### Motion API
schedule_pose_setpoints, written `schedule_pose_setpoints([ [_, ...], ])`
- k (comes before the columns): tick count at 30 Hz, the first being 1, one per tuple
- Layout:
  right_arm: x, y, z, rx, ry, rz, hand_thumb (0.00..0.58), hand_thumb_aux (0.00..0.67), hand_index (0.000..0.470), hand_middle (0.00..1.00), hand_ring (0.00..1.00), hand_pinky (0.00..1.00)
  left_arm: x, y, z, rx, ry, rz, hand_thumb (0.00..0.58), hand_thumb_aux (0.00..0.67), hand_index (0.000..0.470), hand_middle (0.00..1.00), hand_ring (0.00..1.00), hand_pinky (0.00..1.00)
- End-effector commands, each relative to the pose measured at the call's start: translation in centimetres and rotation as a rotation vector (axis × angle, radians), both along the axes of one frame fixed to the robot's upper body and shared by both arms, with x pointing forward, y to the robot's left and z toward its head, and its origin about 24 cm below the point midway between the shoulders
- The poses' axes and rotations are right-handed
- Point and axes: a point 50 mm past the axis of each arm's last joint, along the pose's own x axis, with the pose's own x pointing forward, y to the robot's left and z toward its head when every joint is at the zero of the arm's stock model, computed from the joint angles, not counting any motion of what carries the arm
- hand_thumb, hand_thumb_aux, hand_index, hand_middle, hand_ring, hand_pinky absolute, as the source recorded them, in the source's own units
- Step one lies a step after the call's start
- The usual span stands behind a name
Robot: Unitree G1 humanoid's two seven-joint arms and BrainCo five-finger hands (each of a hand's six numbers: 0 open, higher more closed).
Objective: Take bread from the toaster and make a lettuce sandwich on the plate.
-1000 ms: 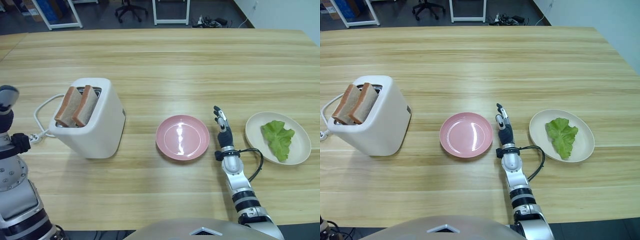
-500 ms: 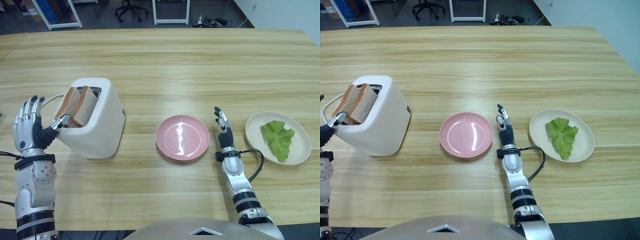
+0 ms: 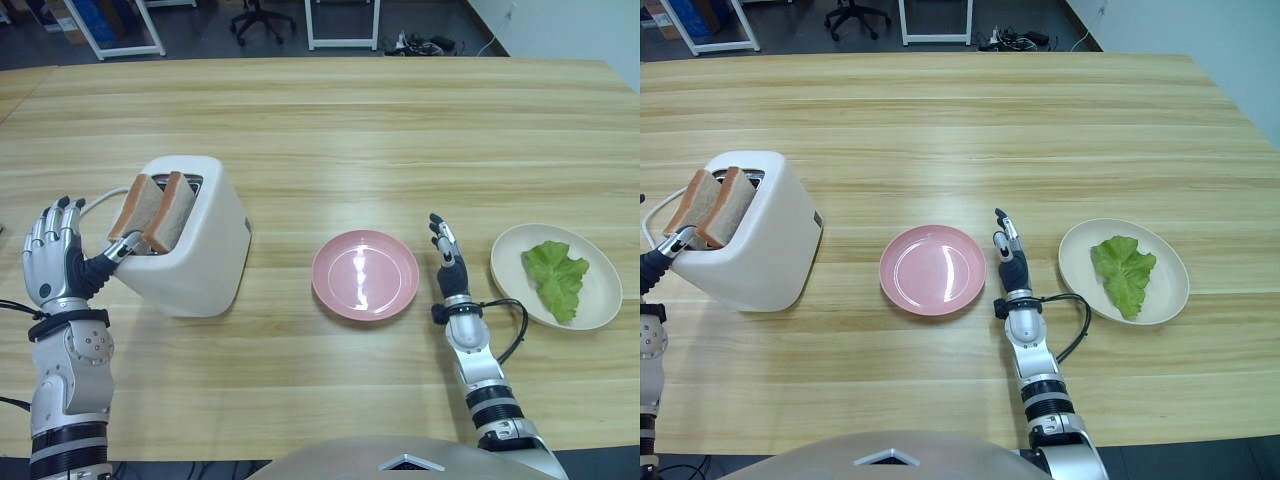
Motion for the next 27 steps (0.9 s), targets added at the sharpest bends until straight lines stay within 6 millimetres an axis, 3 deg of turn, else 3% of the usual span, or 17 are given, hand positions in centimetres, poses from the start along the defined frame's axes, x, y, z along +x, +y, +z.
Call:
schedule_pose_setpoints([
  [1, -0.1, -0.2, -0.1, -0.001, 0.015, -0.006, 0.000, 0.000, 0.000, 0.00, 0.00, 0.00, 0.0, -1.7, -1.1, 0.020, 0.037, -0.082, 0.532, 0.478, 0.335, 0.97, 0.97, 0.97],
  [2, -0.1, -0.2, -0.1, -0.001, 0.017, -0.006, 0.000, 0.000, 0.000, 0.00, 0.00, 0.00, 0.0, -2.1, -0.9, 0.025, 0.015, -0.104, 0.580, 0.670, 0.470, 1.00, 1.00, 1.00],
  [12, -0.2, -0.2, -0.4, -0.002, 0.031, -0.009, 0.000, 0.000, 0.000, 0.00, 0.00, 0.00, -0.1, -4.0, 1.6, 0.140, -0.201, -0.206, 0.580, 0.670, 0.470, 1.00, 1.00, 1.00],
  [19, -0.3, -0.1, -0.6, -0.001, 0.040, -0.008, 0.000, 0.000, 0.000, 0.00, 0.00, 0.00, -2.0, -3.6, 7.7, 0.267, -0.691, -0.093, 0.580, 0.670, 0.470, 1.00, 1.00, 1.00],
  [24, -0.1, 0.1, -0.6, 0.002, 0.041, -0.008, 0.000, 0.000, 0.000, 0.00, 0.00, 0.00, -3.2, -6.4, 11.8, 0.253, -1.045, -0.224, 0.580, 0.670, 0.470, 1.00, 1.00, 1.00],
  [27, 0.0, 0.2, -0.5, 0.003, 0.038, -0.006, 0.000, 0.000, 0.000, 0.00, 0.00, 0.00, -2.7, -9.8, 12.7, 0.089, -1.127, -0.465, 0.580, 0.670, 0.470, 1.00, 1.00, 1.00],
])
